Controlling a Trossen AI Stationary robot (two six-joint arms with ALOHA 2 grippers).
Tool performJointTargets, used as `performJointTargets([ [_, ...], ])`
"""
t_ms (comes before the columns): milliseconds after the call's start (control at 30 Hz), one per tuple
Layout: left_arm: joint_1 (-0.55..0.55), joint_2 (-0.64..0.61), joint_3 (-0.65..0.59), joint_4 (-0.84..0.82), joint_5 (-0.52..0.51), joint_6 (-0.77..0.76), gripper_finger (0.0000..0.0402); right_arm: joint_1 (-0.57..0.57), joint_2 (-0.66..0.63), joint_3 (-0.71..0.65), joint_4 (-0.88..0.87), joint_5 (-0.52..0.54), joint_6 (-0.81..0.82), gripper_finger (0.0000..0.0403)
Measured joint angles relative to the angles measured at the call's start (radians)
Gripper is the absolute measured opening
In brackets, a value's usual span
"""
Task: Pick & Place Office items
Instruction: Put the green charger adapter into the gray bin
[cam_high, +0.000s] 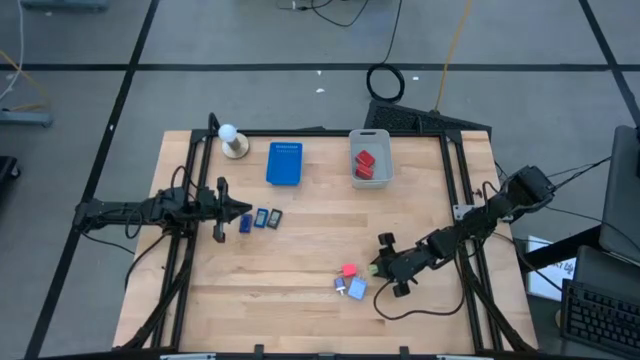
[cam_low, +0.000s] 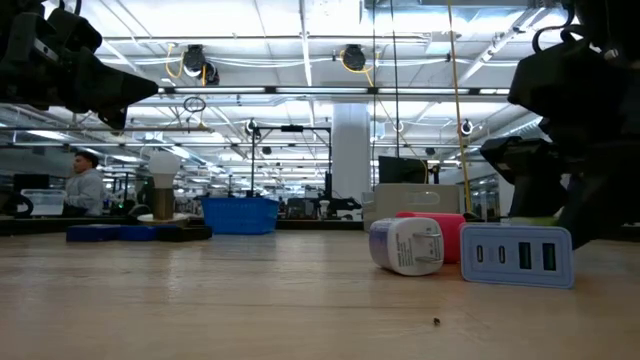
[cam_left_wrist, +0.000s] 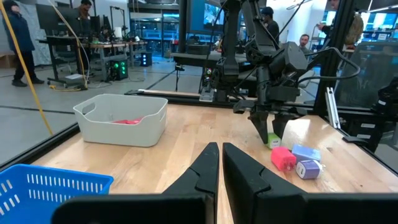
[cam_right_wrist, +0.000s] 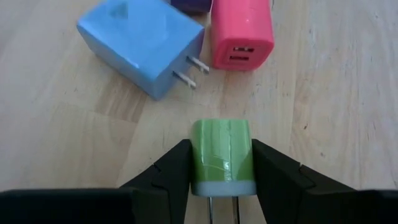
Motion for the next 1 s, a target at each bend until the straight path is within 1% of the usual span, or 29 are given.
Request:
performJointTargets([
  [233, 0.0, 0.0, 0.0, 0.0, 0.0, 0.0, 0.0021, 0.0, -0.046, 0.0, 0.003, -0.001, 0.0, 0.014],
  [1000, 0.0, 0.0, 0.0, 0.0, 0.0, 0.0, 0.0021, 0.0, -0.271, 0.0, -0.001, -0.001, -0.003, 0.0141],
])
